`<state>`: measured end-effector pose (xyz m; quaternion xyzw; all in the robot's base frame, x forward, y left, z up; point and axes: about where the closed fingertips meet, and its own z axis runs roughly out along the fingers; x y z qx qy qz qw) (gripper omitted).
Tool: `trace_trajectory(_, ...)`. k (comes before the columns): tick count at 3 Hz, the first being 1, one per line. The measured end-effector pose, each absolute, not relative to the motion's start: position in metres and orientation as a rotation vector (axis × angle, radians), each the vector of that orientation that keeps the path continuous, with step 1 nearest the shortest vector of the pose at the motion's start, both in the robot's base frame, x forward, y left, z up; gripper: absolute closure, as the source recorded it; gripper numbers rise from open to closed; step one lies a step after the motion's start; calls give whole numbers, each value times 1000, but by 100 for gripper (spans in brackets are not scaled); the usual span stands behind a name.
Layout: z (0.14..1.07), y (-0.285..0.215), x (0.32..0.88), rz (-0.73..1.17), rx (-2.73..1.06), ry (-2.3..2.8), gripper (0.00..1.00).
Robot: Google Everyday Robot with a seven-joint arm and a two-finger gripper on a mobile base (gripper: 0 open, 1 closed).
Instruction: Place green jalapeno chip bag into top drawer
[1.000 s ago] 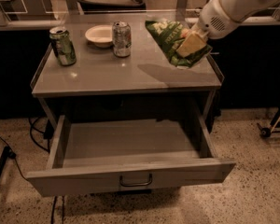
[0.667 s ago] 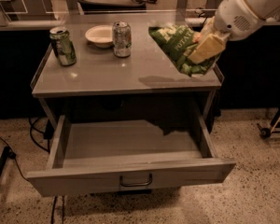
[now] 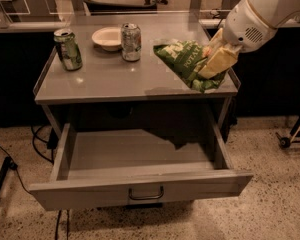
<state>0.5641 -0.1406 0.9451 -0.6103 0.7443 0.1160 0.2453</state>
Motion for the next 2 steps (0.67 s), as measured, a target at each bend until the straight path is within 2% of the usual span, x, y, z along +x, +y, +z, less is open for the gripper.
trace_trajectory(2,881,-125,529,323,-1810,1953,100)
